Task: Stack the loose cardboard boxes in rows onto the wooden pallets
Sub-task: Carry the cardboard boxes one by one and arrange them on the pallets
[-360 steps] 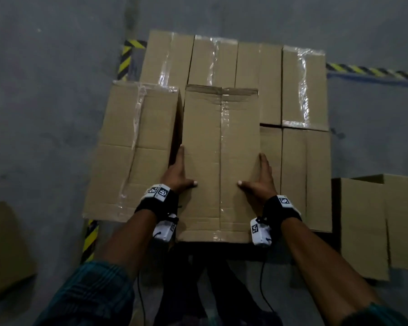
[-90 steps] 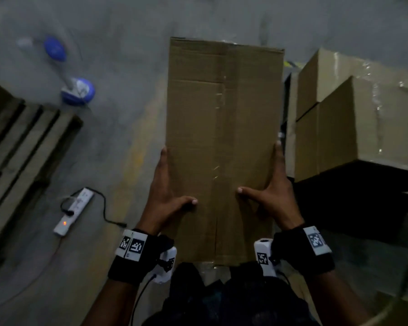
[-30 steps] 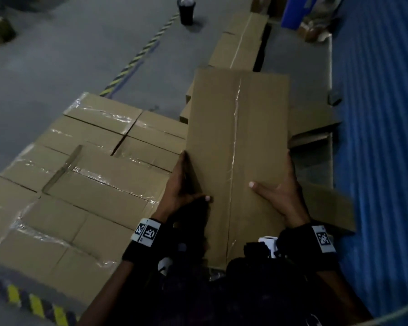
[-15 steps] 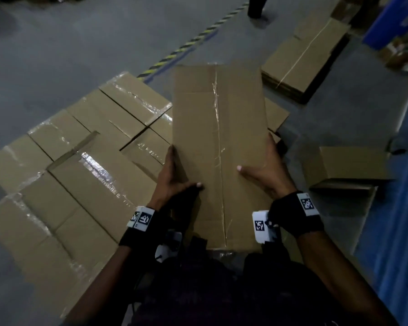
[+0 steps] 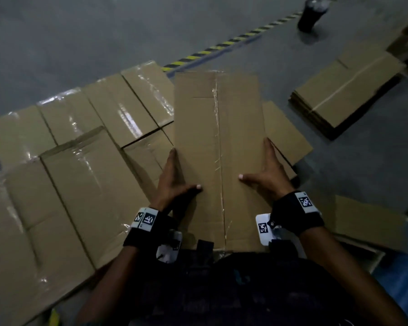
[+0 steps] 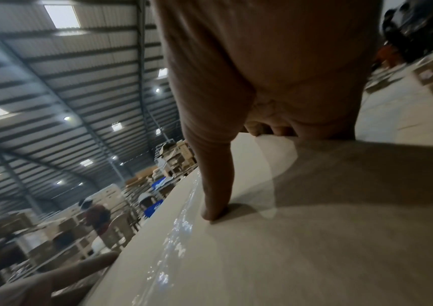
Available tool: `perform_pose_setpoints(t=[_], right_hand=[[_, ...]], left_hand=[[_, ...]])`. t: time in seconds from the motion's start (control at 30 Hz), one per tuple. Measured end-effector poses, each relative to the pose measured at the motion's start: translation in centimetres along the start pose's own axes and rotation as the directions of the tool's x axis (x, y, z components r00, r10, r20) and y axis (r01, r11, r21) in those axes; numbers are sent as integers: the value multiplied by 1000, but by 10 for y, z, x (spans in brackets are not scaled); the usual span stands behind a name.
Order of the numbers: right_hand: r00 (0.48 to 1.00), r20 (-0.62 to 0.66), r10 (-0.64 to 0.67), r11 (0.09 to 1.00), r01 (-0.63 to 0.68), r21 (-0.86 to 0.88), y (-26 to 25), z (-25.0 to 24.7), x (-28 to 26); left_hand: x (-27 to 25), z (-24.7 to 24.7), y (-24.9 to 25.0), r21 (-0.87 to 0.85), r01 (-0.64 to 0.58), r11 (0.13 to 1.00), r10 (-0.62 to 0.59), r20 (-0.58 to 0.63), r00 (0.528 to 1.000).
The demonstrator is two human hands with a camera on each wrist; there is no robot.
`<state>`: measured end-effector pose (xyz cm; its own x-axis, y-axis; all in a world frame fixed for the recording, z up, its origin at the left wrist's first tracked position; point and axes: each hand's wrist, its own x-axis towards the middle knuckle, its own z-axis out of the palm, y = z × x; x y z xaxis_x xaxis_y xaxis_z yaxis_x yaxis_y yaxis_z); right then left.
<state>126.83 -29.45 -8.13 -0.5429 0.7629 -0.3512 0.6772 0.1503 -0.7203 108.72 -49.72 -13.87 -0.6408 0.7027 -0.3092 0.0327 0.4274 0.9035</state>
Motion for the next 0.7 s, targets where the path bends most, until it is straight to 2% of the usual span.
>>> perform_pose_setpoints(t=[0.17, 0.23, 0.3, 0.43, 0.53, 0.63, 0.7], right_hand=[[979, 204, -25, 999, 29, -19, 2, 15, 70], [952, 300, -57, 996, 73, -44, 6, 26, 100], [919, 389, -65, 992, 102, -74, 10, 40, 124], [857, 514, -43, 987, 116, -111, 34, 76, 167], [805, 592, -26, 972, 159, -174, 56, 111, 191], [790, 612, -28, 962, 188, -199, 75, 144, 209], [783, 622, -28, 954, 207, -218, 90, 162, 218]], left_hand=[[18, 9, -12, -22, 125, 992, -127, -130, 983], [25, 18, -21, -23, 198, 980, -198, -210, 957], [30, 30, -36, -51, 252, 967, -255, -285, 924], [43, 54, -73, -119, 340, 933, -359, -361, 860], [53, 71, -107, -174, 410, 895, -444, -432, 785], [66, 82, -137, -201, 460, 865, -497, -470, 729], [74, 87, -158, -193, 493, 848, -521, -467, 714]])
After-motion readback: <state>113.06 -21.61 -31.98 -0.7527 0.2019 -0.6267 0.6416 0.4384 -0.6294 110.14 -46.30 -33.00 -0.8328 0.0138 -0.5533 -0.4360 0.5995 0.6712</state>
